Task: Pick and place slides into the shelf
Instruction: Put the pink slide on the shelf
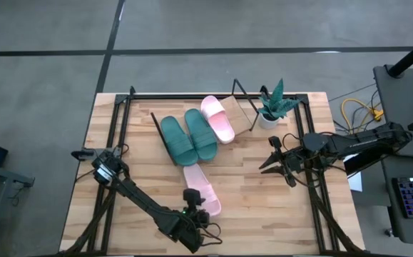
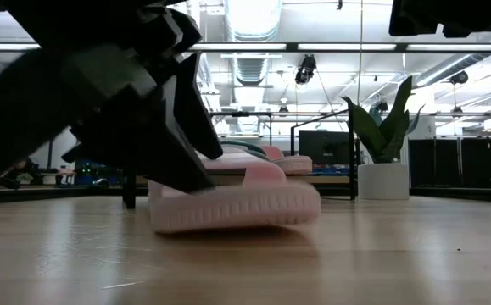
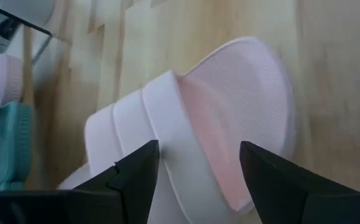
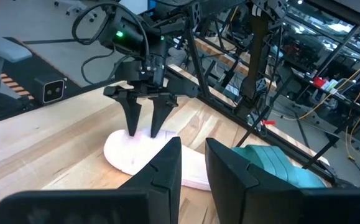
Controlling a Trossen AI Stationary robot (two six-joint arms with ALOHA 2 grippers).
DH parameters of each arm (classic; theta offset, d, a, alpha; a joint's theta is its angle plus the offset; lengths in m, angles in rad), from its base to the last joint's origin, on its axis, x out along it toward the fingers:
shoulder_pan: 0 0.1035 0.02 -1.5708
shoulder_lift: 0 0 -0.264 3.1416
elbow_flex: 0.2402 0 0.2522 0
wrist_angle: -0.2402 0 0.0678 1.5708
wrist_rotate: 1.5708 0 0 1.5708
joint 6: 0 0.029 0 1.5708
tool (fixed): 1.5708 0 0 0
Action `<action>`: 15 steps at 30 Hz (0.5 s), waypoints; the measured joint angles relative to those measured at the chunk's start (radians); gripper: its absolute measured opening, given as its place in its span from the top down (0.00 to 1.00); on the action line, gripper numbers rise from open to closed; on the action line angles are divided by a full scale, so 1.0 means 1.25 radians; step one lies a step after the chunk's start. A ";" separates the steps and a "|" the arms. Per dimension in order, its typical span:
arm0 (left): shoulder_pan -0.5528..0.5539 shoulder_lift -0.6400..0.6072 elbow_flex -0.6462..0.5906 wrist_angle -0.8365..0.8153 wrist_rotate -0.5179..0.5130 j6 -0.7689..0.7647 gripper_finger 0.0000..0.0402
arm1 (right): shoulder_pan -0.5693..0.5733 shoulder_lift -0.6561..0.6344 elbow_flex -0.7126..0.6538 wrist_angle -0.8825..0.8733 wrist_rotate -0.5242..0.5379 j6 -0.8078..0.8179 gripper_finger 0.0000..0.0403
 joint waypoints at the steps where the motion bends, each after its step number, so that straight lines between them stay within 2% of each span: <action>1: 0.000 0.001 0.000 -0.002 -0.006 0.001 0.48 | 0.000 0.000 0.000 0.000 0.000 0.000 0.84; 15: 0.002 0.003 -0.014 -0.021 -0.063 -0.020 0.50 | 0.000 -0.001 0.000 -0.017 -0.001 0.002 0.84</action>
